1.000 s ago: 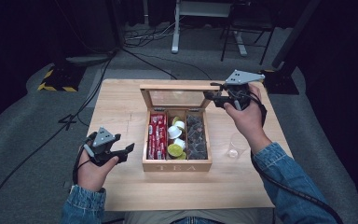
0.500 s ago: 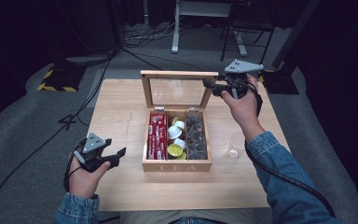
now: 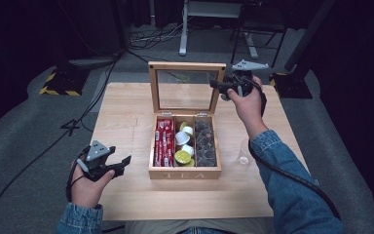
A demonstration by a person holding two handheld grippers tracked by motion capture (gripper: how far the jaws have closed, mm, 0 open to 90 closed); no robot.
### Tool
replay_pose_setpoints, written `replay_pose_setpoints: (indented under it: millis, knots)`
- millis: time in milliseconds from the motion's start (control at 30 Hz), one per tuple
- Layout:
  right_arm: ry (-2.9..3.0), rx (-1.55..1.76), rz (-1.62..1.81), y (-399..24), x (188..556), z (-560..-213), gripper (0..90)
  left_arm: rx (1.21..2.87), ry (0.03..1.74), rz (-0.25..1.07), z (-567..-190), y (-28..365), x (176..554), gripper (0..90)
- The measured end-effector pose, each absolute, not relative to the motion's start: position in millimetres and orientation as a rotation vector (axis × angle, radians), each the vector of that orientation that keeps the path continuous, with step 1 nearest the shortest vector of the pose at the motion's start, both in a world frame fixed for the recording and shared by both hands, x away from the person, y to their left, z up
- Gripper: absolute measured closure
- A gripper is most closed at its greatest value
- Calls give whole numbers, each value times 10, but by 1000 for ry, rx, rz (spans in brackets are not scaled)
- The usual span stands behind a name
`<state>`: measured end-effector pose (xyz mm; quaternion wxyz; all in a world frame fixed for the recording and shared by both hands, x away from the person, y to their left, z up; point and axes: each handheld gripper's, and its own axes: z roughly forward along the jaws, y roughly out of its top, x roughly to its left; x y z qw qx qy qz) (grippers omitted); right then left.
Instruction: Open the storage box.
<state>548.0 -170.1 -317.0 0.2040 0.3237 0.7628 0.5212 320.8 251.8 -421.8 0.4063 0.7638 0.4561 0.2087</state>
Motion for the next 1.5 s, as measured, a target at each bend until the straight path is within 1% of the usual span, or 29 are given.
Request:
replay_pose_setpoints:
  millis: [167, 533, 767, 1233, 1500]
  knots:
    - [2119, 927, 1424, -1671, 5561, -3235, 542, 1933, 1151, 515, -4238, 2510, 3240, 319]
    - [2114, 947, 1354, -1595, 5672, -3338, 478, 1943, 1149, 502, -4264, 2478, 3288, 313]
    - [2116, 979, 1326, -1573, 5725, -3437, 455, 1946, 1148, 497, -4273, 2477, 3295, 311]
    - [2125, 1046, 1278, -1566, 5834, -3635, 438, 1950, 1160, 486, -4302, 2499, 3317, 306]
    - [2134, 1044, 1267, -1561, 5840, -3641, 429, 1956, 1159, 482, -4316, 2495, 3334, 305]
